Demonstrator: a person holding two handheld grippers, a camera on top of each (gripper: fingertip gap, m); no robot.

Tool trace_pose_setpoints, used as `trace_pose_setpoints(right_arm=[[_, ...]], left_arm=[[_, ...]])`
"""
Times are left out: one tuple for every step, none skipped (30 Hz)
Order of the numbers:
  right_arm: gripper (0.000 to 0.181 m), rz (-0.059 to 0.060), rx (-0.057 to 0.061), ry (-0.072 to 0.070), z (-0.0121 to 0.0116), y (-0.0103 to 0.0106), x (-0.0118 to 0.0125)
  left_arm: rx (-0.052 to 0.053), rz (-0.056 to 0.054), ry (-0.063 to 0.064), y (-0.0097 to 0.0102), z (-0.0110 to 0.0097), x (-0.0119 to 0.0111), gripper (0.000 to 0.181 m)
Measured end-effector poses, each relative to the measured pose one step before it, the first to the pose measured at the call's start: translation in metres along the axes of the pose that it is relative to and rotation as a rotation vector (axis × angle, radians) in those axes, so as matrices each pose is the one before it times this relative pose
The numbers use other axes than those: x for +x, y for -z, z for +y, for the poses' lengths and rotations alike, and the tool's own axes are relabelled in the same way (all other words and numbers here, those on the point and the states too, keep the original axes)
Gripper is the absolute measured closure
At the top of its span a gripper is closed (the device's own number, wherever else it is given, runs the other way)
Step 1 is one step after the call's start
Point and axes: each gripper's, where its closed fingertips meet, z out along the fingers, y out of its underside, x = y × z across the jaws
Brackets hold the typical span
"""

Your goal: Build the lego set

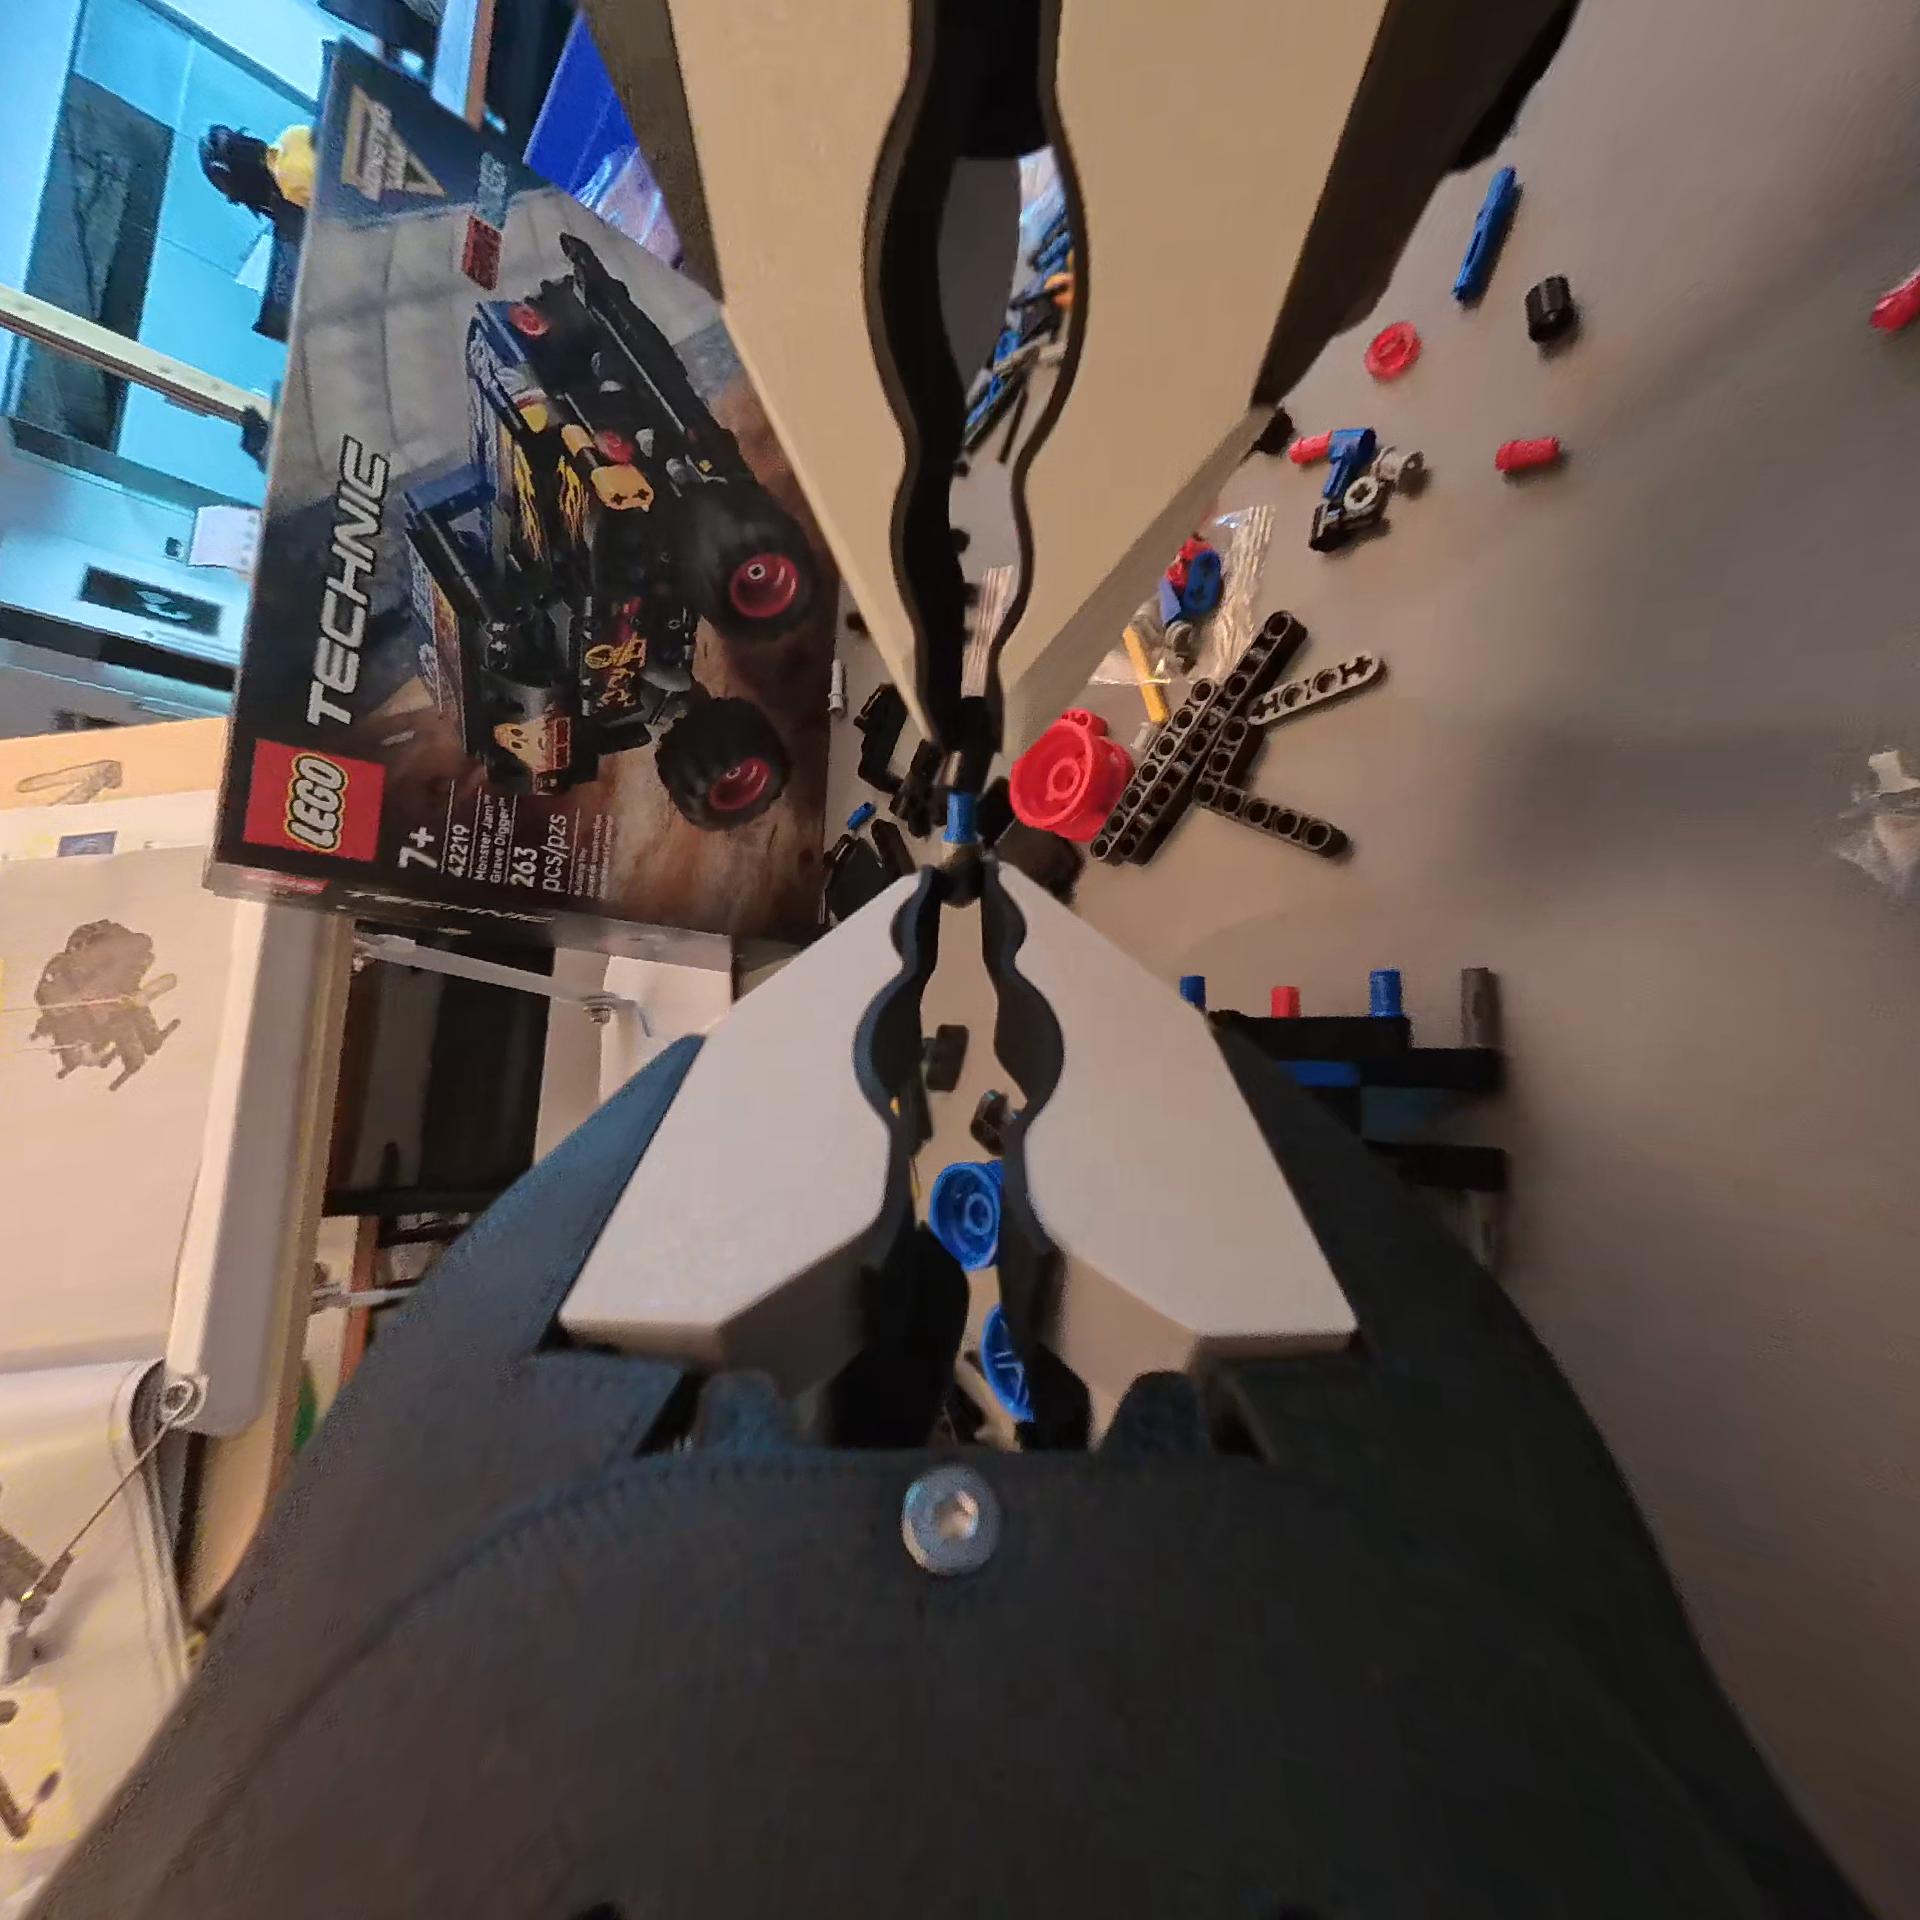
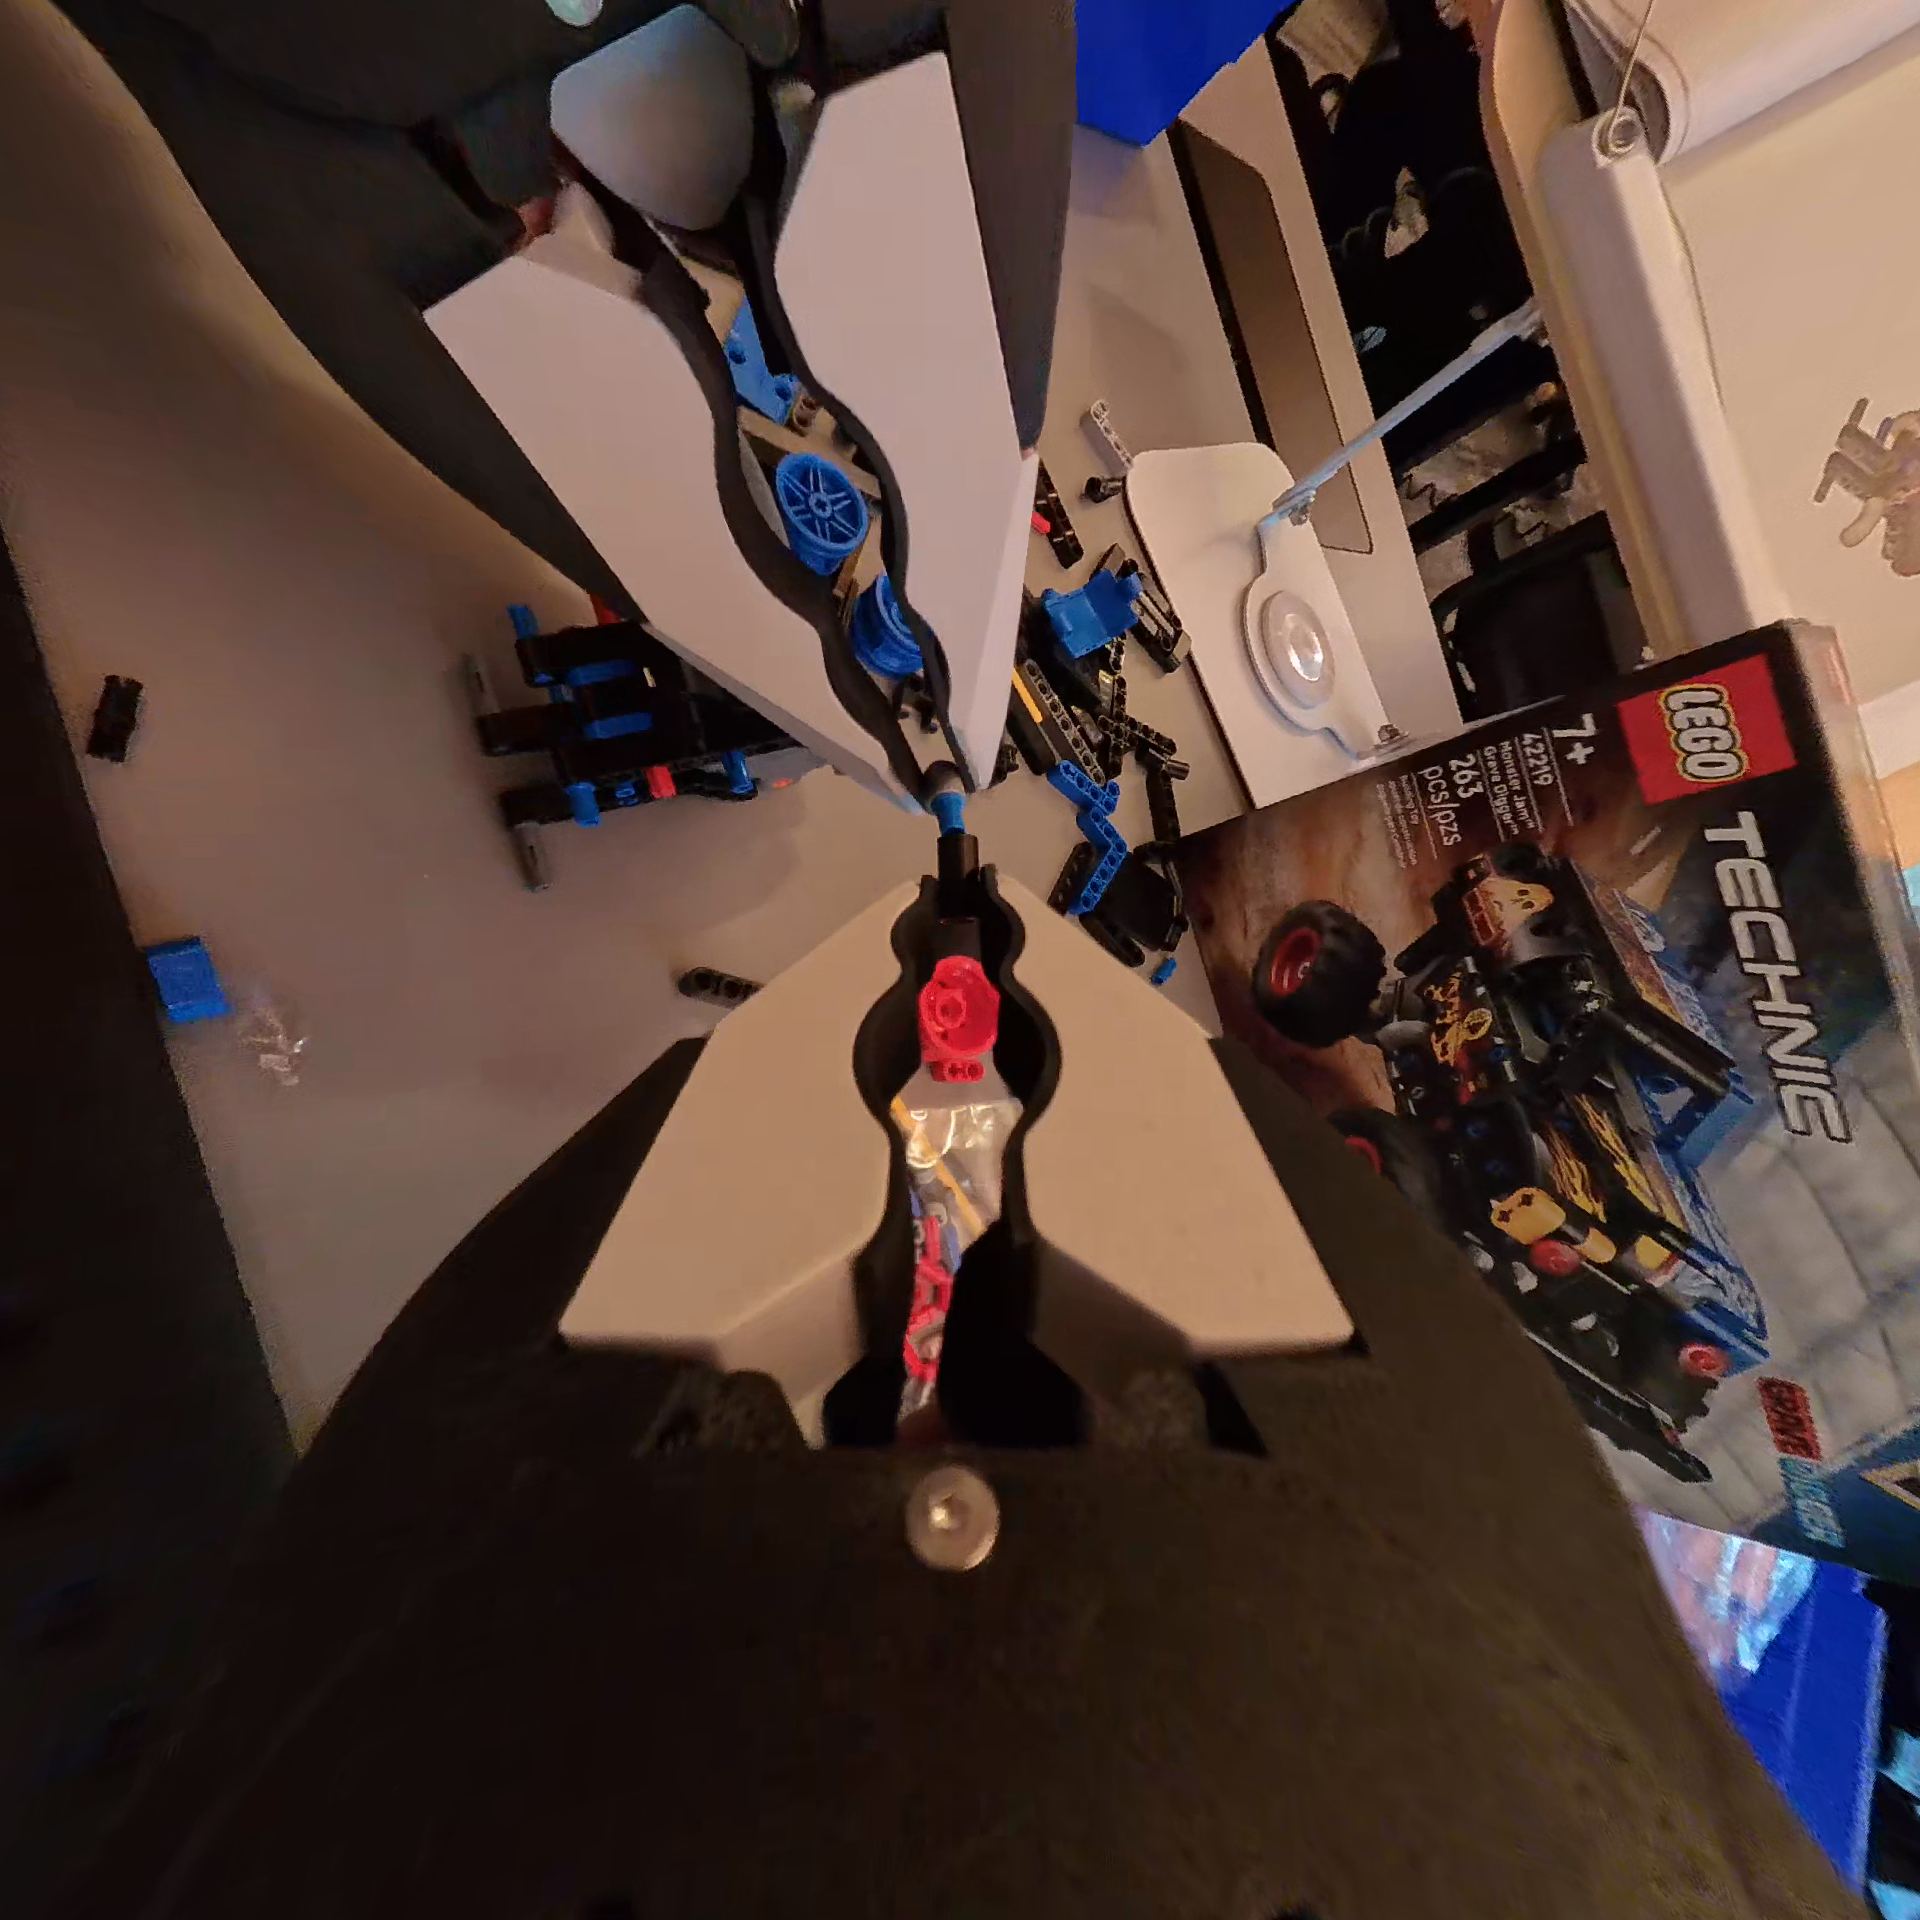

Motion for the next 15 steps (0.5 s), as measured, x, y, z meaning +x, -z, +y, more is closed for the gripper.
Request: trace_pose_setpoints(right_arm=[[0.176, 0.0108, -0.0129, 0.0157, 0.00053, -0.00038, 0.00013], [0.176, 0.0065, -0.0136, 0.0127, 0.00078, -0.00056, -0.0004], [0.176, 0.0025, -0.0094, 0.0042, 0.00108, -0.00048, -0.00061], [0.177, -0.0055, -0.002, -0.0082, 0.00127, -0.00009, -0.00106], [0.176, -0.0117, 0.0049, -0.0161, 0.00148, 0.00035, -0.00147], [0.176, -0.0076, 0.006, -0.0174, 0.00193, 0.00081, -0.00089], [0.176, -0.0026, 0.0032, -0.0176, 0.00291, 0.00168, -0.00022], [0.176, -0.007, 0.0061, -0.0212, 0.00319, 0.00293, -0.00072], [0.176, -0.0126, 0.0144, -0.0295, 0.0024, 0.00406, -0.00109], [0.176, -0.0126, 0.0147, -0.0302, 0.00248, 0.00477, -0.00123], [0.176, -0.0119, 0.0093, -0.0193, 0.00284, 0.00462, -0.00192], [0.176, -0.0169, 0.0057, -0.0125, 0.00291, 0.00401, -0.00382], [0.176, -0.0288, 0.0053, -0.014, 0.00243, 0.00302, -0.00649], [0.176, -0.0382, 0.0056, -0.0133, 0.00223, 0.00116, -0.00896], [0.176, -0.0342, 0.0012, -0.0071, 0.00288, -0.00085, -0.00914]], left_arm=[[-0.0118, -0.0028, -0.0082, -0.00054, 0.00051, 0.00029, 0.176], [-0.0102, 0.0008, -0.0073, -0.00067, 0.00066, 0.00072, 0.176], [-0.0026, 0.0023, -0.0055, -0.00066, 0.00005, 0.00089, 0.176], [0.0034, 0.0152, 0.0079, -0.00058, -0.00033, 0.00221, 0.176], [0.002, 0.0233, 0.0148, -0.00042, -0.00006, 0.00268, 0.176], [0.0024, 0.0128, 0.004, 0.00041, -0.00042, 0.001, 0.176], [0.0215, 0.0115, 0.0028, 0.00242, -0.00366, 0.00054, 0.176], [0.0246, 0.0293, 0.0276, 0.00421, -0.00526, 0.00179, 0.176], [0.0122, 0.0496, 0.0327, 0.00497, -0.00356, 0.00478, 0.176], [-0.0117, 0.0715, 0.0176, 0.00514, -0.00003, 0.00989, 0.176], [-0.0114, 0.0577, -0.0196, 0.00559, 0.00084, 0.01157, 0.176], [-0.0186, 0.0356, -0.0173, 0.00501, 0.00222, 0.01001, 0.176], [-0.0245, 0.0581, 0.0182, 0.00334, 0.00313, 0.01318, 0.176], [-0.0208, 0.0724, 0.0298, 0.00064, 0.00277, 0.01624, 0.176], [-0.0222, 0.0058, 0.0029, -0.00254, 0.0028, 0.00746, 0.176]])
